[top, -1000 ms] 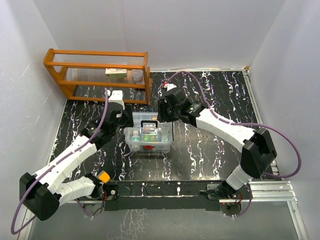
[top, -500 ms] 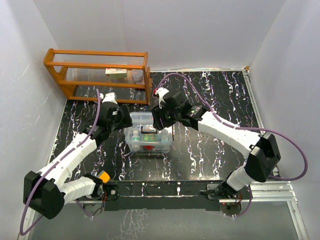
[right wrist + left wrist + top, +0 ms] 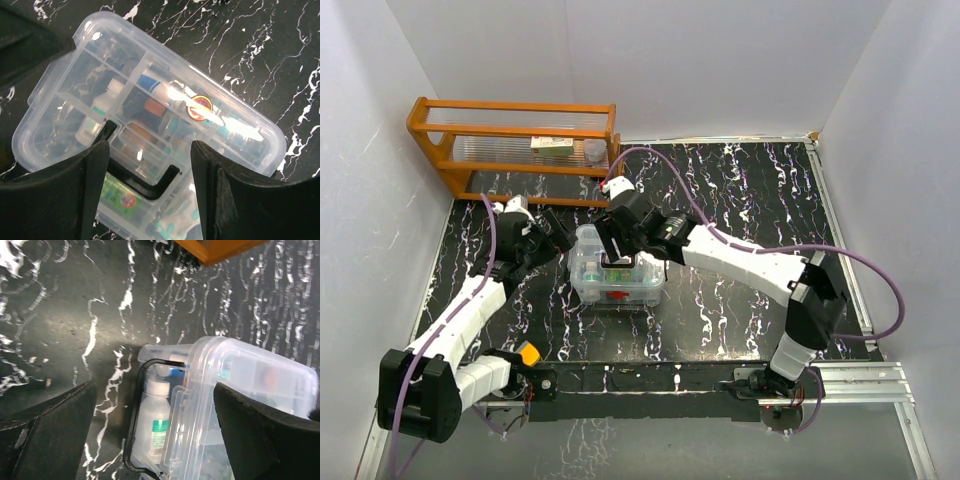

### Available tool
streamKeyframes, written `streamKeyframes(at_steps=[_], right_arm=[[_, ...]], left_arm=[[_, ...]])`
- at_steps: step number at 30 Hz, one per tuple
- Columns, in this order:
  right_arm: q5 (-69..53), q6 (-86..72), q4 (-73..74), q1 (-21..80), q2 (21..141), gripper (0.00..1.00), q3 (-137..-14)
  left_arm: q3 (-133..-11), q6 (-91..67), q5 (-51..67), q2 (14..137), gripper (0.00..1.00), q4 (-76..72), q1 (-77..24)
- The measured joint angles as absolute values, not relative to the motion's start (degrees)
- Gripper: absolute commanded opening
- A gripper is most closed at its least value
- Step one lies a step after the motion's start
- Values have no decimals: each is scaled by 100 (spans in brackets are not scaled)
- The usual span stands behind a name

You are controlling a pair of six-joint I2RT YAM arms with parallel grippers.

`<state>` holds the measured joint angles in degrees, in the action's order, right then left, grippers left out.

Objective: Organize the medicine kit

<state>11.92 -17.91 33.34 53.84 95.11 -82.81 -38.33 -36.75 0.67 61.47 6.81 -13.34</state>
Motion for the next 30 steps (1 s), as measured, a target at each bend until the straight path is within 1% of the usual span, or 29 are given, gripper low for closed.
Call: streamKeyframes(at_steps=[4,8,14,20,21,25,30], right_arm=[[1485,-1758,3457,5546,9830,67,-8545],[1509,-1662,3570,5658,10038,73,-8613],[1485,-1656,3500,5690,10099,75,-8646],[1494,-1708,3391,5690,10099,76,-8571],[1496,-1719,3369,5690,10099,75,-8569],[1500,-1789,3286,5688,10099,75,-8534],[1520,-1844,3223,5688,10099,75,-8501]], left_arm=[[-3352,-4005,873,6051,98,58,-1074],[-3028,-4246,1452,6027,99,-401,-926],[-2622,-4558,2071,5996,99,-943,-819],[-2410,-4659,2475,5913,98,-1114,-764],[-2394,-4657,2510,5892,97,-1114,-762],[-2370,-4633,2587,5747,86,-961,-760],[-2652,-4423,2539,5610,72,-305,-716]])
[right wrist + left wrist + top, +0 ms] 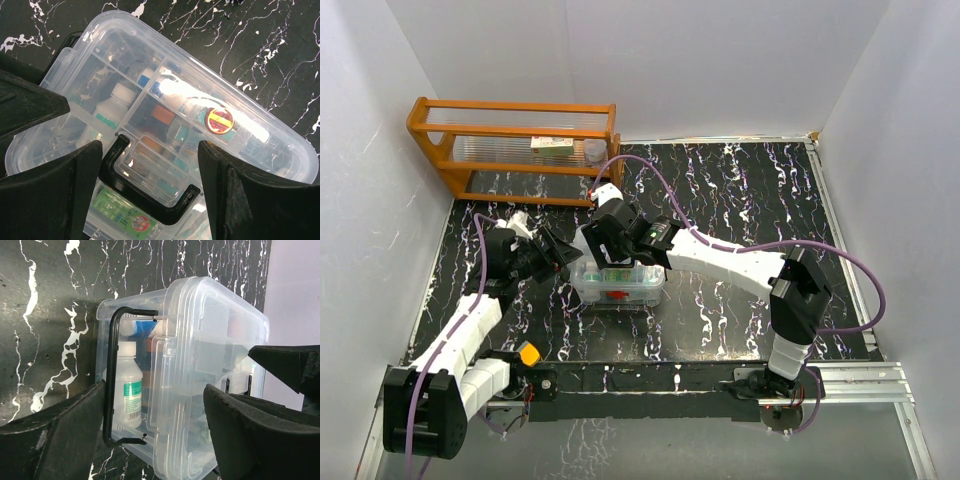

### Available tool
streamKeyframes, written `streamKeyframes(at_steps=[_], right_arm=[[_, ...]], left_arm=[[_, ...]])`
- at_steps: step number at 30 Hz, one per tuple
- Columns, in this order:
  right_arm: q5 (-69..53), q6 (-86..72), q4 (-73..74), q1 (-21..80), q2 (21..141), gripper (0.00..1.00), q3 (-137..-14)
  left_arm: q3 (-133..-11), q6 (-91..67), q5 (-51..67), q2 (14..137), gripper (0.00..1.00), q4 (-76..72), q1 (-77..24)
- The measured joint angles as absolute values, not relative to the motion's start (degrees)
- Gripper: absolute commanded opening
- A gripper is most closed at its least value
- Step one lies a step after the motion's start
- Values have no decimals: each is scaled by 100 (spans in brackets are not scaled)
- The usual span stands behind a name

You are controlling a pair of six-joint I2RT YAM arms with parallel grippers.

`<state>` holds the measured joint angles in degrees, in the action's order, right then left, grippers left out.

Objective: Organize the medicine kit

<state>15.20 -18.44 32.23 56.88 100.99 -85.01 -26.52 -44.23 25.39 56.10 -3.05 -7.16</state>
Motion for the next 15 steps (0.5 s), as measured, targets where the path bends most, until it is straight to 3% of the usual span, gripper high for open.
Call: streamKeyframes(at_steps=[15], right_arm=[[1597,-1903,3061,5688,10136,73,-8468]], left_arm=[[-3190,-3850,3002,5505,51,1013,-707]])
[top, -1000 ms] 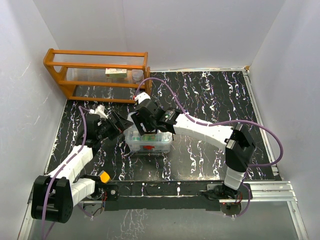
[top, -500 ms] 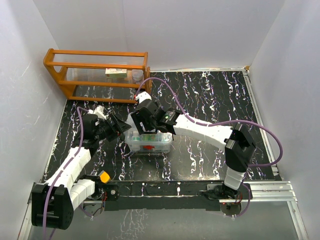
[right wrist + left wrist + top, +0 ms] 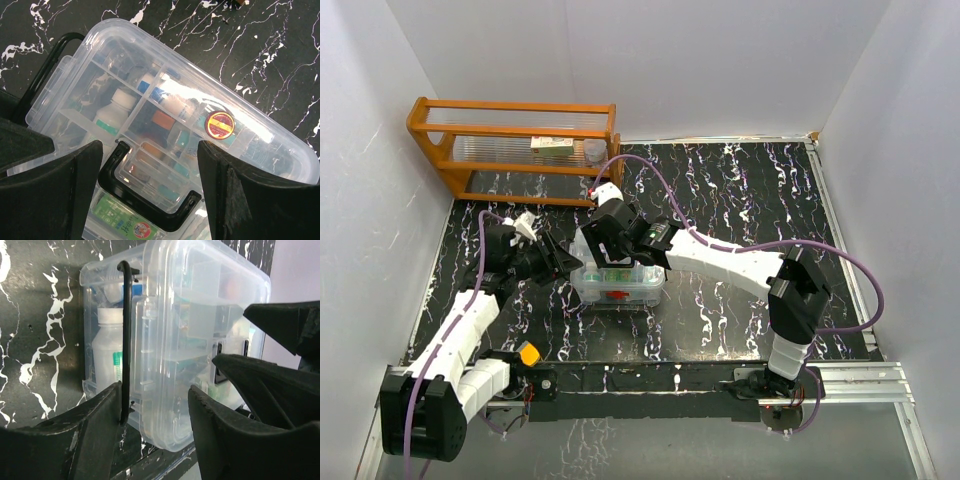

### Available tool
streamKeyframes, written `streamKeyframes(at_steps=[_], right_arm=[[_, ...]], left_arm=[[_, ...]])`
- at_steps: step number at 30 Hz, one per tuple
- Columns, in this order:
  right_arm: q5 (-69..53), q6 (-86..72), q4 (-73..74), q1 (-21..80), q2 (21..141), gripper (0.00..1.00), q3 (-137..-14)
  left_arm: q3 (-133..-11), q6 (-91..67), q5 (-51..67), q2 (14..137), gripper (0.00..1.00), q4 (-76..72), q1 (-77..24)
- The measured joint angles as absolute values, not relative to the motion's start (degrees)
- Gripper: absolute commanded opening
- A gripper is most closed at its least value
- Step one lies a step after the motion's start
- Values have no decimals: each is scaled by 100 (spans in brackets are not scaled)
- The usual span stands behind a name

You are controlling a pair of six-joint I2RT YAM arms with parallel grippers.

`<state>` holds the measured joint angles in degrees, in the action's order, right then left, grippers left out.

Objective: Organize the medicine kit

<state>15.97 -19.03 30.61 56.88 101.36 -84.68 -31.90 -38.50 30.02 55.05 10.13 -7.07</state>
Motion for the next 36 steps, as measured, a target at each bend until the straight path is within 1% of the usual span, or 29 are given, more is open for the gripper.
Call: streamKeyframes(at_steps=[4,8,13,16,19,21,26,28,31,34,36], right_arm=[[1623,-1927,3022,5688,10151,73,-8468],[1656,-1946,2989,5688,10165,73,-8471],[1673,-1949,2974,5688,10178,73,-8471],[1686,-1949,2971,5688,10197,72,-8486],[1706,-1951,2965,5688,10217,72,-8499],[1708,-1959,2963,5688,10219,72,-8499],[1717,-1959,2954,5688,10226,72,-8499],[1730,-1962,2947,5688,10235,72,-8499],[1734,-1964,2932,5688,10241,72,-8499],[1743,-1964,2930,5688,10250,72,-8508],[1743,-1964,2928,5688,10254,72,-8512]], left_arm=[[-3306,-3649,3100,5481,48,1295,-707],[-3332,-3524,3133,5437,40,1439,-707],[-3385,-3454,3162,5437,34,1544,-683],[-3409,-3420,3151,5437,28,1592,-681],[-3430,-3385,3140,5437,25,1640,-681],[-3457,-3358,3127,5437,26,1684,-679],[-3496,-3341,3089,5437,37,1767,-679],[-3507,-3343,3079,5437,45,1793,-679],[-3520,-3315,3065,5437,48,1876,-687],[-3524,-3295,3074,5437,49,1966,-687],[-3538,-3291,3085,5439,44,2036,-687]])
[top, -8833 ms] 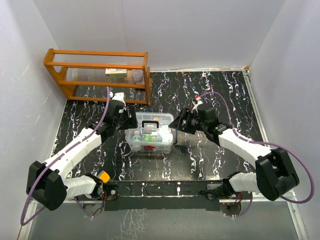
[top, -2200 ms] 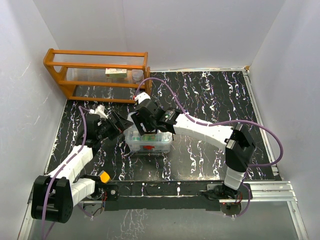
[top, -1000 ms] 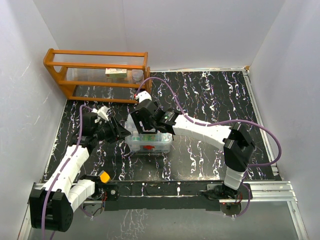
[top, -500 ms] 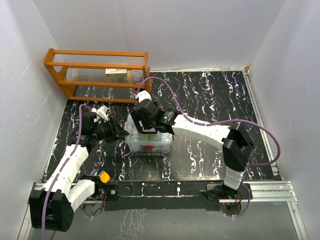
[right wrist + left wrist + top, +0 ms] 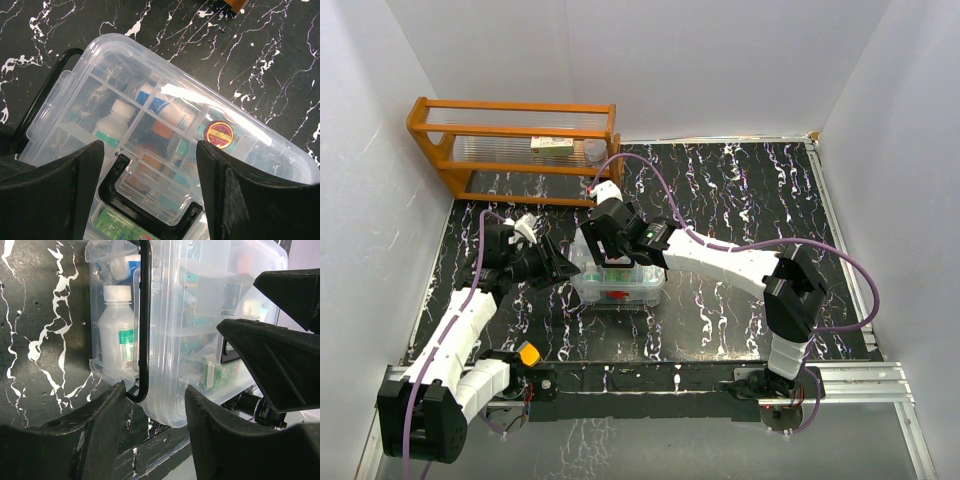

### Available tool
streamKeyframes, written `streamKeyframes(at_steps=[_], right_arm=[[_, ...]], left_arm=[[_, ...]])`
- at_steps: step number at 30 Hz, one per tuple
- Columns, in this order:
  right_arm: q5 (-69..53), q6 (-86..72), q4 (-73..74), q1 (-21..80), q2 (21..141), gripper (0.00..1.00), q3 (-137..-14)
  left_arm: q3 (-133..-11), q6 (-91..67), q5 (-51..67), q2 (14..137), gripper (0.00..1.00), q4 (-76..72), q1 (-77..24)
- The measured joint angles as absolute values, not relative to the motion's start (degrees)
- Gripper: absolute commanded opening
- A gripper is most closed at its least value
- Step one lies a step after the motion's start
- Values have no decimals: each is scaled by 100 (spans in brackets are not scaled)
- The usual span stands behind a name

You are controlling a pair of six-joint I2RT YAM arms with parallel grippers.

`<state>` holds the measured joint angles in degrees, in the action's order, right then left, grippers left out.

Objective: Organize the medicine kit

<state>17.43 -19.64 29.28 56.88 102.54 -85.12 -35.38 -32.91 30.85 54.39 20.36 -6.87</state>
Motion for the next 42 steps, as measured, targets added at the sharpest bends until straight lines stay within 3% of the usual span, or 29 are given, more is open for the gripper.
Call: streamKeyframes(at_steps=[5,9,12,18,22,26,35,42], right_arm=[[1747,-1962,2910,5688,10285,72,-8541],[1747,-1962,2893,5688,10287,71,-8541],[1747,-1962,2886,5688,10287,71,-8541],[1750,-1994,2858,5677,10269,72,-8552],[1793,-2117,2961,5649,10151,73,-8541],[2025,-2156,3144,5607,9797,75,-8436],[3704,-2067,3098,5502,6995,81,-7273],[4744,-1935,3218,5474,4941,91,-6211]], left_arm=[[-3715,-3210,3085,5461,29,2322,-698],[-3780,-3173,3072,5422,28,2366,-694],[-3785,-3166,3065,5415,37,2375,-685],[-3966,-3017,2853,5424,65,2823,-714],[-4584,-2851,2397,5433,74,3177,-727],[-5205,-2580,1951,5247,97,3164,-729],[-5636,-2075,1087,3573,99,2952,-729],[-5638,-1747,819,3216,99,2915,-729]])
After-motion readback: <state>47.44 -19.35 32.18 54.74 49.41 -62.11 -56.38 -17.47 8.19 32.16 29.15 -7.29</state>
